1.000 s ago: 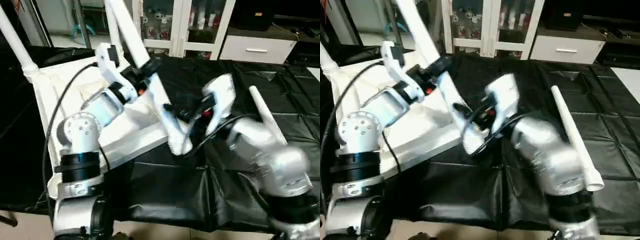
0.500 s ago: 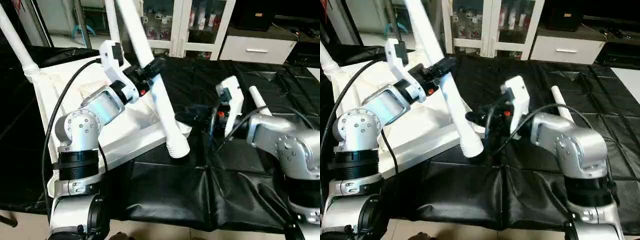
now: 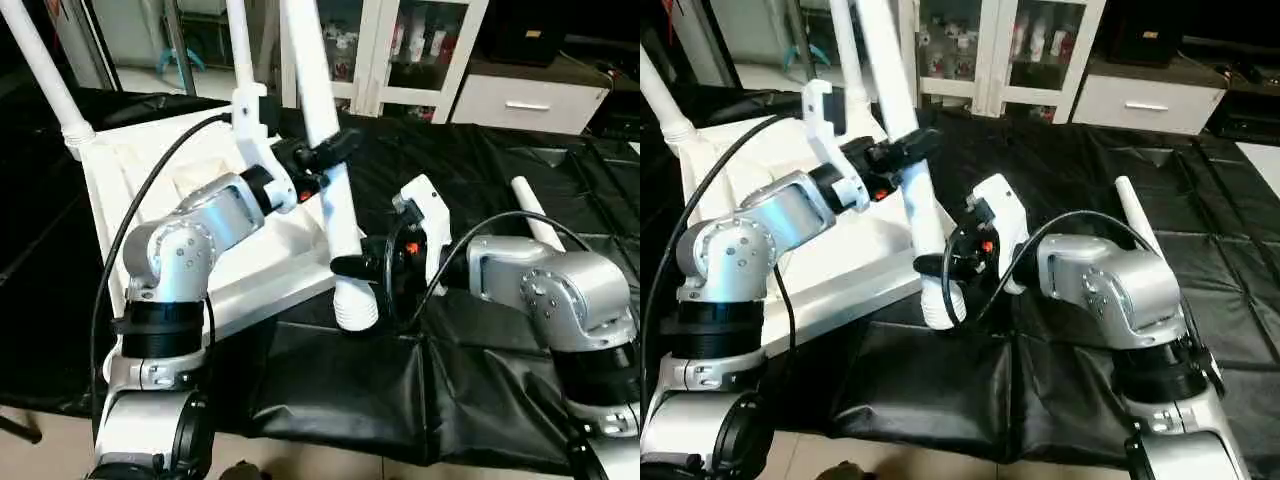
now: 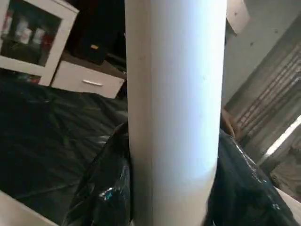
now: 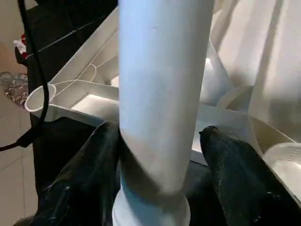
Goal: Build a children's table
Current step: Pick table leg
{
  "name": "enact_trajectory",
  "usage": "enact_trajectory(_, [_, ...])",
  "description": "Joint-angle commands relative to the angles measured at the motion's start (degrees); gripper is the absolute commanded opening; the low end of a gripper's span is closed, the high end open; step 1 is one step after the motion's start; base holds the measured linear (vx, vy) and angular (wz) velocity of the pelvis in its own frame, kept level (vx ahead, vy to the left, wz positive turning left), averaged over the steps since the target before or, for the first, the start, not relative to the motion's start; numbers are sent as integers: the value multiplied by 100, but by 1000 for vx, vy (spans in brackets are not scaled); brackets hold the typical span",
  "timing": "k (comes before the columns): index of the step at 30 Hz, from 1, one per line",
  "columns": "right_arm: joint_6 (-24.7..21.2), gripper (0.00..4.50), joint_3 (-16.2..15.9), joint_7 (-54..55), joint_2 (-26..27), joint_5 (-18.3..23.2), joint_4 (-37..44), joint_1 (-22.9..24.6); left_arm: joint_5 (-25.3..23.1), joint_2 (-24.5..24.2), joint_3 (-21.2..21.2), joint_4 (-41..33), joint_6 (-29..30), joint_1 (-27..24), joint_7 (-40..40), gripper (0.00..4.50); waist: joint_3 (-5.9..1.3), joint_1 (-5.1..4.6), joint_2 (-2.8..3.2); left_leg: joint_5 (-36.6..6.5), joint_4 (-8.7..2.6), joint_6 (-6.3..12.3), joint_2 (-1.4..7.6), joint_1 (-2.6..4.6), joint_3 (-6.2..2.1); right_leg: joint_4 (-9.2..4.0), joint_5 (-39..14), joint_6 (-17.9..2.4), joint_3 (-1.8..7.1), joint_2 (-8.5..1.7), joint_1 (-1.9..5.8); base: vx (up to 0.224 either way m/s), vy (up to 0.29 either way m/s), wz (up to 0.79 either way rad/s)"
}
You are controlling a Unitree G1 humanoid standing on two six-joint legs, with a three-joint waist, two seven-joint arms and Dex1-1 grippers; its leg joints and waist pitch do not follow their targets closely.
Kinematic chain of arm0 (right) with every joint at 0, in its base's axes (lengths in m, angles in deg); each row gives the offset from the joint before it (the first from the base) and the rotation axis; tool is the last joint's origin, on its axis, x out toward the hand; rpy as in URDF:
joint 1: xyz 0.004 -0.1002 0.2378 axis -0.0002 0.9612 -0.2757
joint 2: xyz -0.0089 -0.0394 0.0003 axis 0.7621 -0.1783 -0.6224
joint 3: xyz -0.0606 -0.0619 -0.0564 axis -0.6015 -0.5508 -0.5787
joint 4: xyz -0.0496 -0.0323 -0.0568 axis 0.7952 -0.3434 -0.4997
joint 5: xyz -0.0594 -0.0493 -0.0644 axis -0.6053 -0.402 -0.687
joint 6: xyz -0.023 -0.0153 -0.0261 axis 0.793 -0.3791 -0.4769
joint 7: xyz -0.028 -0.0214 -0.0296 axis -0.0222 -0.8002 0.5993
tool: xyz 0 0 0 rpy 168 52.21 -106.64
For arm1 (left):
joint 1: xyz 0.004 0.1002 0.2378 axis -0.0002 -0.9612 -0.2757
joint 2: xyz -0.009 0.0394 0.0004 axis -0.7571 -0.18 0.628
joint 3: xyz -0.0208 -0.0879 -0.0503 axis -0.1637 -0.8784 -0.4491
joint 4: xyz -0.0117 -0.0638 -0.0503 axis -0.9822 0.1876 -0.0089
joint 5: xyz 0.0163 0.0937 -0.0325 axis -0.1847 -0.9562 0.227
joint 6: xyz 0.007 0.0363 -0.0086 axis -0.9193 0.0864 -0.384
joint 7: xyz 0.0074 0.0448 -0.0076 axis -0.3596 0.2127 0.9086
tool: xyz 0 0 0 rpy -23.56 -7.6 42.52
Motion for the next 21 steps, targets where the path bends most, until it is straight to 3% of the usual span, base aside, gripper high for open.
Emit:
enact_trajectory(1, [-43, 289, -35, 38, -1, -91, -87, -90, -4, -2, 152, -170, 23, 141, -137, 175, -425, 2, -76, 299, -366, 134, 226, 59, -37, -292, 425, -1453, 267, -283, 345, 0, 0, 0])
enact_trajectory(8, [-95, 250, -101, -26, 18, -64, -114, -91, -34, -45, 272, -142, -13, 182, -300, 175, -427, 0, -84, 265, -369, 101, 224, 59, -37, -295, 408, -1416, 269, -279, 351, 0, 0, 0])
enact_trajectory(9, [-103, 224, -124, -35, 11, -58, -112, -88, -38, -70, 278, -133, -14, 187, -329, 175, -429, 2, -80, 297, -369, 111, 224, 57, -38, -292, 432, -1411, 268, -279, 352, 0, 0, 0])
enact_trajectory(13, [-98, 194, -177, -71, -29, -51, -108, -93, -59, -144, 334, -120, -32, 181, -419, 175, -428, 2, -72, 305, -366, 118, 227, 61, -37, -289, 451, -1426, 267, -279, 343, 0, 0, 0])
enact_trajectory(18, [-100, 185, -213, -112, -48, -52, -56, -66, -61, -163, 370, -138, -42, 187, -481, 175, -429, 4, -81, 293, -367, 112, 223, 55, -35, -288, 458, -1433, 268, -281, 354, 0, 0, 0])
enact_trajectory(19, [-98, 184, -216, -110, -46, -54, -50, -63, -62, -167, 373, -142, -45, 186, -485, 175, -431, 10, -46, 300, -364, 105, 222, 56, -40, -282, 468, -1438, 268, -283, 351, 0, 0, 0])
enact_trajectory(21, [-71, 184, -216, -101, -41, -67, -44, -56, -102, -179, 393, -144, -74, 190, -511, 175, -434, 5, -63, 296, -365, 102, 223, 57, -41, -285, 486, -1437, 267, -280, 355, 0, 0, 0])
